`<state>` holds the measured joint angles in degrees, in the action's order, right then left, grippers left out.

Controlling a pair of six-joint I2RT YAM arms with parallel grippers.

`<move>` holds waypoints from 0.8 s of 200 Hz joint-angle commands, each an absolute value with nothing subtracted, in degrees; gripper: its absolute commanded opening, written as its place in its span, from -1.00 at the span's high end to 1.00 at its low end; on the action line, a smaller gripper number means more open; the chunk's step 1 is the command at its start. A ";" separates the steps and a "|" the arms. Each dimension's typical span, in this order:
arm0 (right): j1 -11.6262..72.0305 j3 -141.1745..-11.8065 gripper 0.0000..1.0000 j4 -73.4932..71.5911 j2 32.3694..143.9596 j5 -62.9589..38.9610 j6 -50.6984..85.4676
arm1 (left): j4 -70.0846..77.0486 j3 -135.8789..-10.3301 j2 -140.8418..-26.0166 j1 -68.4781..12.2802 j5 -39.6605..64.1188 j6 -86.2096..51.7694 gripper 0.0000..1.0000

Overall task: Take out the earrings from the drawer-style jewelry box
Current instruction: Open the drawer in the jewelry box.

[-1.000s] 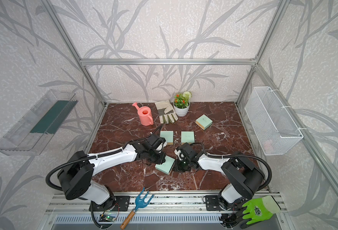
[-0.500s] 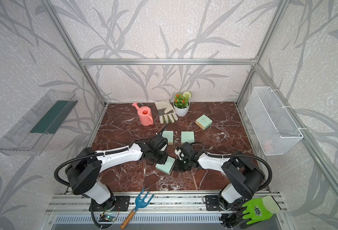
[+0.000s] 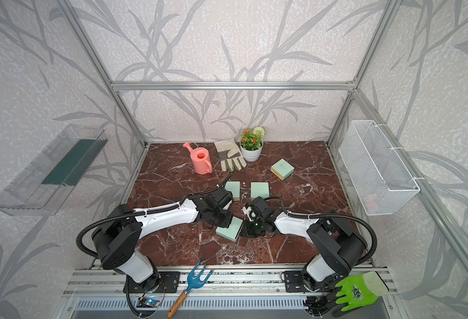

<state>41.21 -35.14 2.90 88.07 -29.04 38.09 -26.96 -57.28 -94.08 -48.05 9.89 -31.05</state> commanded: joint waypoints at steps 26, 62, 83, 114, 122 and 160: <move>40.19 -33.78 1.00 3.68 86.93 -28.99 38.14 | -29.91 -57.13 -96.07 -48.27 6.76 -31.27 1.00; 39.41 -32.47 1.00 3.87 85.66 -28.66 38.28 | -30.51 -57.72 -95.80 -48.17 6.11 -31.04 1.00; 39.07 -31.75 1.00 4.11 84.84 -28.52 38.37 | -30.92 -58.22 -95.62 -48.20 5.89 -30.82 1.00; 38.34 -30.67 1.00 5.05 83.14 -28.14 38.29 | -31.37 -58.53 -95.52 -48.08 5.43 -30.63 1.00; 38.08 -30.42 1.00 5.37 82.61 -27.97 38.17 | -31.36 -58.54 -95.59 -48.10 5.45 -30.66 1.00; 36.76 -29.21 1.00 7.53 79.86 -27.25 37.55 | -31.45 -58.71 -95.71 -48.00 5.37 -30.69 1.00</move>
